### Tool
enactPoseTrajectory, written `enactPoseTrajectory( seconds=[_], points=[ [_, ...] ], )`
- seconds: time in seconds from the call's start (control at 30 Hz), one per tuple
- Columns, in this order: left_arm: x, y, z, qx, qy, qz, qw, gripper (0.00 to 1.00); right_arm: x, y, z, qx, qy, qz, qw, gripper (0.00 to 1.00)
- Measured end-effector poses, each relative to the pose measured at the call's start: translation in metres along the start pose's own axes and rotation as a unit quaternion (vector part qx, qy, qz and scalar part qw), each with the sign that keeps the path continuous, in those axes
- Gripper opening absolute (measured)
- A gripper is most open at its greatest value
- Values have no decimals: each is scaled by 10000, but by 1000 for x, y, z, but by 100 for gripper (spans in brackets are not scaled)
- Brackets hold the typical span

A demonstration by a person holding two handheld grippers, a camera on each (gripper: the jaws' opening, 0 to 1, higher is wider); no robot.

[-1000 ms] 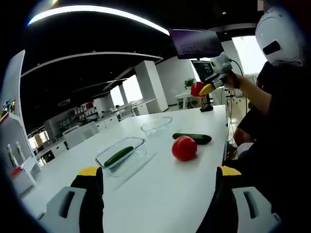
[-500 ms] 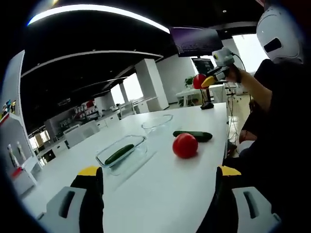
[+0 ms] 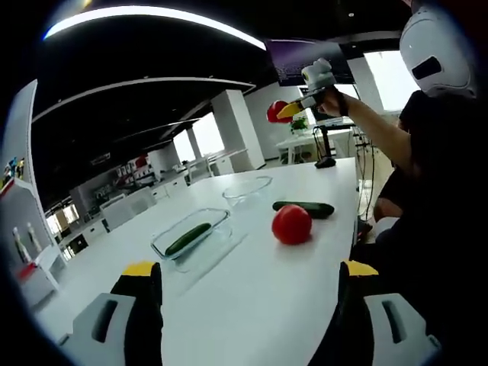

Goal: Sort the scattered tomatoes and cucumbers on the table and place them into their respective storage containers

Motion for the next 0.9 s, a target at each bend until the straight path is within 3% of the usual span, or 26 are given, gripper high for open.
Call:
enactPoseTrajectory(
  seconds=[0.43,0.57,0.7,0.9],
  points=[
    [-4,1,1,54,106,-81,9999,95,21,-72,19,-489,-115,34,9987,42],
    [-4,0,1,62,93,-54,9999,95,25,-91,35,-704,-177,80,9973,42],
    [-5,-1,2,100,144,-34,9998,95,30,-106,57,-1005,-92,367,9942,42],
    [-5,0,5,28,140,-49,9999,95,24,-122,88,-1326,-480,400,9892,42]
  ],
)
Point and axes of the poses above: the point that each gripper's makers call its tool centre point, and the gripper's own axes: y roughly backward along the fingers, x roughly to its right, z roughly out of its underside, the point moved 9 cm from there along y, roughly backward along the fingers, and after that the axes turned 10 degrees about x, right-handed, at the moved point
